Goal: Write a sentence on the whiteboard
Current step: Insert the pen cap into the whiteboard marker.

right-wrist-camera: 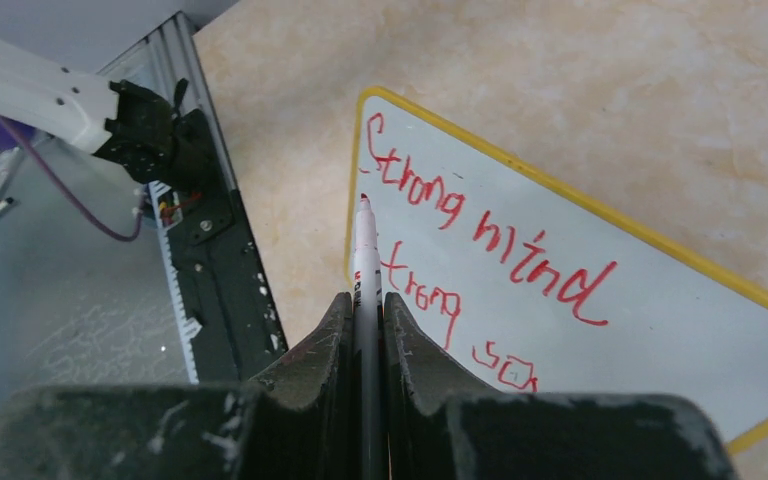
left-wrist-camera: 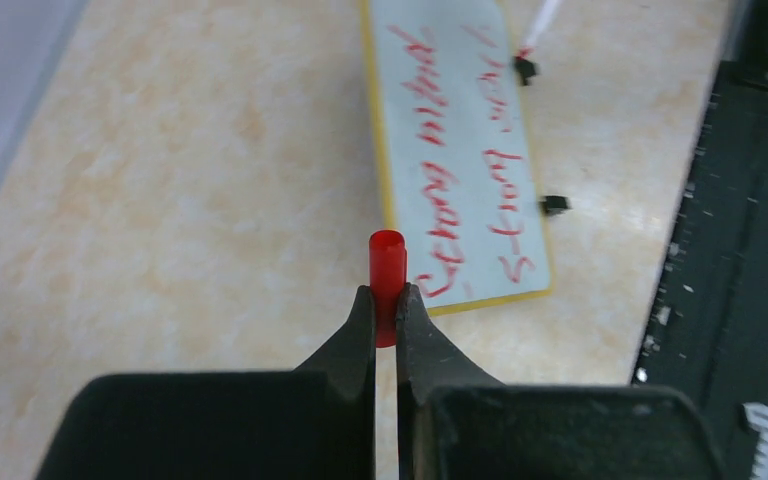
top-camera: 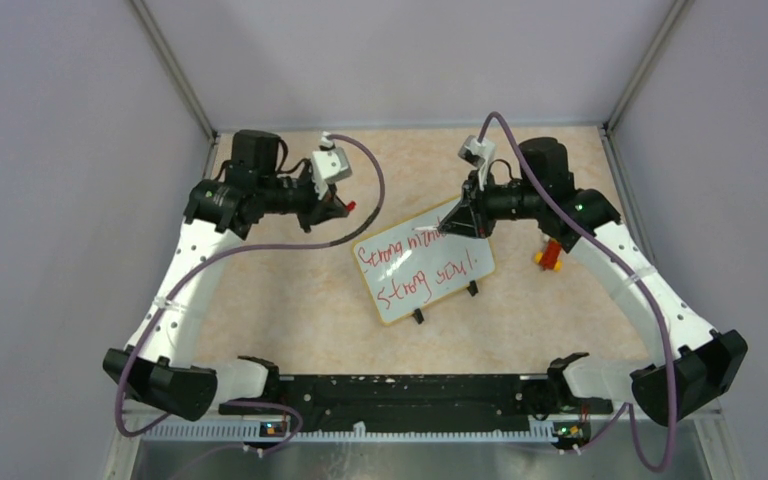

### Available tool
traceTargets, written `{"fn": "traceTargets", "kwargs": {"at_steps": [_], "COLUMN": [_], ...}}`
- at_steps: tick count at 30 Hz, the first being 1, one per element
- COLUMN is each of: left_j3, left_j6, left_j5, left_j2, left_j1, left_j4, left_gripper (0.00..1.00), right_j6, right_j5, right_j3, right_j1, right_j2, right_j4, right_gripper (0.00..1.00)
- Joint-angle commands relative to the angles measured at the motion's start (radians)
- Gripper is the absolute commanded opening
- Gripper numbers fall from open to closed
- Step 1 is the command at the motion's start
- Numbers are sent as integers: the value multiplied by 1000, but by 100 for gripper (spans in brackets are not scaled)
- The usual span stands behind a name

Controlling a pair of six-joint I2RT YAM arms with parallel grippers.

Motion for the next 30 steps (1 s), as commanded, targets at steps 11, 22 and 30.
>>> {"fn": "traceTargets", "kwargs": {"at_steps": [11,22,30], "left_j3": [-106,-109,-114], "left_j6": [85,69,65], "left_j5": [83,49,25], "left_j2": [-11,6,14], "left_j1": [-310,-370,-387], "left_j4": [-114,-101,-103], "left_gripper": [0,0,0], "right_j6": [59,26,30], "right_j5": [-319,-251,-243], "right_j3": [-57,-62,-50], "right_j1": [-5,66,94], "right_j2": [-10,0,16], "right_j4": [41,-3,-1], "right_gripper": [0,0,0]}}
